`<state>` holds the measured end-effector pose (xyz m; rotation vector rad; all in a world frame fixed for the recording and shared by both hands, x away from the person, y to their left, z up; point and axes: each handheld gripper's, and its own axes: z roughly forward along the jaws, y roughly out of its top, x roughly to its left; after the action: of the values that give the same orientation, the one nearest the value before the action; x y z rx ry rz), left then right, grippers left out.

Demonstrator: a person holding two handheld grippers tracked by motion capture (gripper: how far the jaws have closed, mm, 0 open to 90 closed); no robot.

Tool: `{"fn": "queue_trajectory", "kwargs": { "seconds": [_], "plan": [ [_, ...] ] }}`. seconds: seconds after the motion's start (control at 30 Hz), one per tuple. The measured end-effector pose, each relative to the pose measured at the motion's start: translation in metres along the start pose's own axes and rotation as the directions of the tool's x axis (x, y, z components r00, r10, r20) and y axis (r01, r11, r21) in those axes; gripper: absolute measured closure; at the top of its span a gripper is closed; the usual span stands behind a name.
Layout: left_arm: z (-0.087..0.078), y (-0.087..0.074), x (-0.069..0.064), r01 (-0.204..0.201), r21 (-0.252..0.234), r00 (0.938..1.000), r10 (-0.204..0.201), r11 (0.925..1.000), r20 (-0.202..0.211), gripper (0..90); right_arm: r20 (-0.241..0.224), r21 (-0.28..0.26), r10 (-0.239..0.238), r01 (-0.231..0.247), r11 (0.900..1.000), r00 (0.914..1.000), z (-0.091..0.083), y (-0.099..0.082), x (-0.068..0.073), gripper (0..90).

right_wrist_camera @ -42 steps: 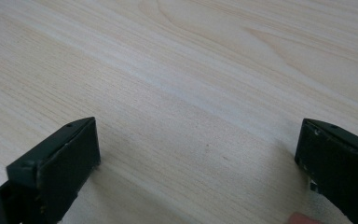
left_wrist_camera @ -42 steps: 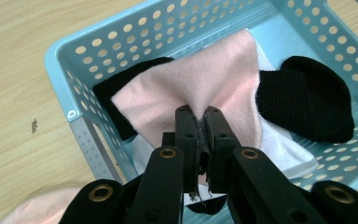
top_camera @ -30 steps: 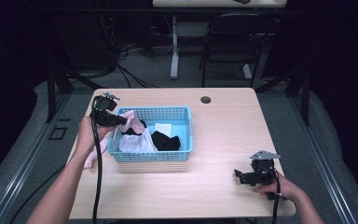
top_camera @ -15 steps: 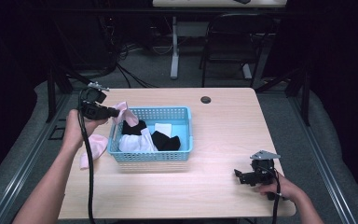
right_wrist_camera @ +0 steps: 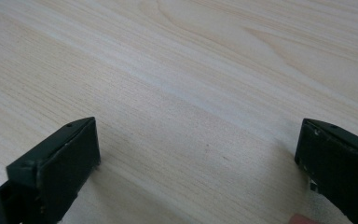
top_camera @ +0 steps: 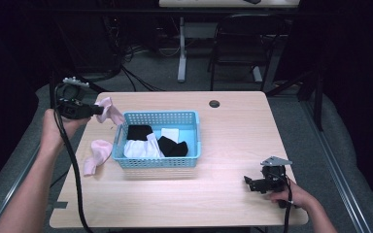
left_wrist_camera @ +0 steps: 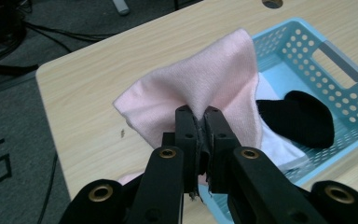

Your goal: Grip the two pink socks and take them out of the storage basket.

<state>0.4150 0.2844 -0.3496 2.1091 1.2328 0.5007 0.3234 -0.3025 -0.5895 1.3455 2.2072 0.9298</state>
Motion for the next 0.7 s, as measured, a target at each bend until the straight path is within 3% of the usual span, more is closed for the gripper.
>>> {"fn": "queue_trajectory", "kwargs": {
  "seconds": [0.13,0.4,0.53,0.7],
  "plan": [
    [-0.007,-0.008,0.010,0.021,0.001,0.9996,-0.021,0.9998,-0.021,86.2,0.002,-0.001,0.000,0.000,1.0000,1.0000,0.000,0.000,0.000,0.0],
    [-0.009,-0.032,0.032,0.078,0.047,0.9953,-0.075,0.9959,-0.062,86.2,0.003,-0.001,0.001,-0.001,1.0000,1.0000,0.000,0.000,0.000,0.0],
    [0.001,-0.042,0.042,0.106,0.098,0.9926,-0.099,0.9895,-0.069,86.2,0.005,0.004,0.003,-0.003,1.0000,1.0000,-0.001,0.000,0.001,0.0],
    [0.024,-0.058,0.048,0.126,0.179,0.9907,-0.115,0.9756,-0.072,86.1,0.009,0.002,0.004,-0.004,1.0000,1.0000,-0.001,0.000,0.001,0.0]
  ]
}}
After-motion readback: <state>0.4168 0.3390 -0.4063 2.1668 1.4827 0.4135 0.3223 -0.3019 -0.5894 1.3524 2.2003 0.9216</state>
